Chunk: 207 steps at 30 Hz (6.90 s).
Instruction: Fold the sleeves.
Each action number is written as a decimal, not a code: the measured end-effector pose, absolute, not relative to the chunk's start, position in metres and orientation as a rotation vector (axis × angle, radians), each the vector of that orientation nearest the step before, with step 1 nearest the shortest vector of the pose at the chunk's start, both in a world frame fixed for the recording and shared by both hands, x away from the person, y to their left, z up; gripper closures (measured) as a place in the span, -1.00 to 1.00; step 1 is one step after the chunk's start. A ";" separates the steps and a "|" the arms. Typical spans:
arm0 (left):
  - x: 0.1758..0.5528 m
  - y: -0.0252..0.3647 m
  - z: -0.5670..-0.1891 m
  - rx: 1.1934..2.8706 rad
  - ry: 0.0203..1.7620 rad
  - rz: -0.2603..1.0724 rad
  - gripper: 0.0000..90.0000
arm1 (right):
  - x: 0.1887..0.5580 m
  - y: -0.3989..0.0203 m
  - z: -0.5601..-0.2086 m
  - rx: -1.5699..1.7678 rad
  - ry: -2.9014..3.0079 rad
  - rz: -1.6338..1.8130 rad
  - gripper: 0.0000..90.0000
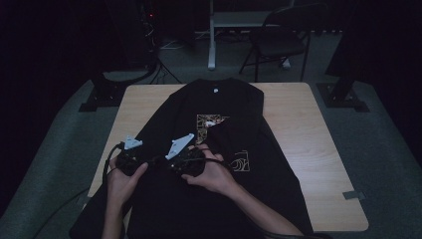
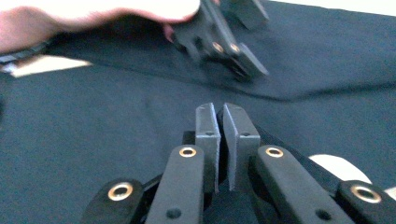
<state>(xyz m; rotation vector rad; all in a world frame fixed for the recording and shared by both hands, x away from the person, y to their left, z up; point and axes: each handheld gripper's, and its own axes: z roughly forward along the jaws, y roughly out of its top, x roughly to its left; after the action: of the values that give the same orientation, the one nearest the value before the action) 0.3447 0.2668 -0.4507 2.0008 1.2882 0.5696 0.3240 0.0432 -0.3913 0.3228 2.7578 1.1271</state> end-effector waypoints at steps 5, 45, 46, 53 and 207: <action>0.345 0.268 -0.451 1.994 1.286 0.570 -0.51 | 0.316 0.058 -0.389 0.302 2.782 1.173 0.89; 0.345 0.268 -0.453 1.988 1.278 0.598 -0.52 | 0.330 0.016 -0.394 0.301 2.734 1.169 -0.46; 0.345 0.268 -0.453 1.988 1.279 0.598 -0.52 | 0.332 0.011 -0.395 0.315 2.726 1.160 -0.49; 0.345 0.269 -0.448 1.998 1.287 0.598 -0.51 | 0.341 -0.031 -0.414 0.416 2.696 1.094 -0.51; 0.476 0.090 -0.434 2.129 1.139 0.244 0.71 | 0.359 -0.208 -0.455 0.970 2.479 1.145 -0.53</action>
<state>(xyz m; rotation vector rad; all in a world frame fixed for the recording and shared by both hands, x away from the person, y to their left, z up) 0.4757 0.0895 -0.4345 2.1285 1.1387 0.2441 0.3589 -0.2077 -0.4554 0.9701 2.4792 1.1445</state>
